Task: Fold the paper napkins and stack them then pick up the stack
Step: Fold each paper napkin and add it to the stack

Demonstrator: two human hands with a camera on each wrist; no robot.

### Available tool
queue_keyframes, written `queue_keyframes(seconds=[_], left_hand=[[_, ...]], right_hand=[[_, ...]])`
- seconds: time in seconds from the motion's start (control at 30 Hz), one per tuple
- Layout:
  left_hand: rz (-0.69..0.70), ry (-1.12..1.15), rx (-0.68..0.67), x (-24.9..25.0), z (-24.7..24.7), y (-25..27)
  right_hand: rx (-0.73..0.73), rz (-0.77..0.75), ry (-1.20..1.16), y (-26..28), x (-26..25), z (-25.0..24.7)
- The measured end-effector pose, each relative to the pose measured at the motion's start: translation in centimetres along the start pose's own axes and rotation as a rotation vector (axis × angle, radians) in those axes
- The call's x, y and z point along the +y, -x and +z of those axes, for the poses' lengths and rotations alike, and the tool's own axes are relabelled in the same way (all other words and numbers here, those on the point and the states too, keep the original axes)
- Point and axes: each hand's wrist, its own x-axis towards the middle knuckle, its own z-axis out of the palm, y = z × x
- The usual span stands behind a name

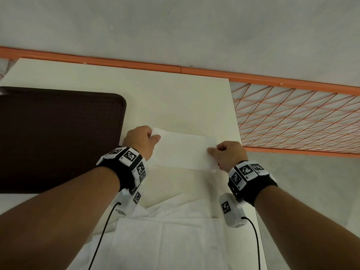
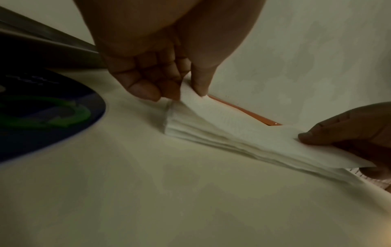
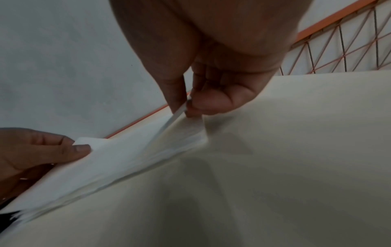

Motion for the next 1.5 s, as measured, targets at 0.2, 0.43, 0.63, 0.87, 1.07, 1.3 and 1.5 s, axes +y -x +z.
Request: queue_keyframes(seconds=[0.2, 0.43, 0.63, 0.87, 1.07, 1.3, 1.5], left_hand=[[-0.096, -0.121, -0.002, 0.1, -0.4, 0.4], [-0.092, -0.339, -0.115, 1.4, -0.8, 1.2], [-0.087, -0.342, -0.118, 1.9, -0.6, 1.4], [-0.072, -0.352, -0.106, 1.6, -1.5, 2.3], [0.120, -0.356, -0.153, 0.7, -3.0, 5.8], [0.204, -0.308, -0.308, -1.4, -4.1, 12.7], [0.220, -0.247, -0.555, -4.4, -2.9, 19.3]], right_hand=[[0.030, 0.026, 0.043, 0.0, 0.3, 0.4], [-0.003, -0.006, 0.247, 0.0, -0.1, 0.5], [-0.022, -0.012, 0.284, -0.1, -0.1, 0.4], [-0.004, -0.021, 0.325, 1.4, 0.0, -0.7], [-0.063, -0.178, 0.368, 7.0, 0.2, -1.6], [-0.386, -0.387, 0.501, 16.8, 1.3, 0.6], [-0.413, -0.473, 0.772, 18.9, 2.3, 3.5]])
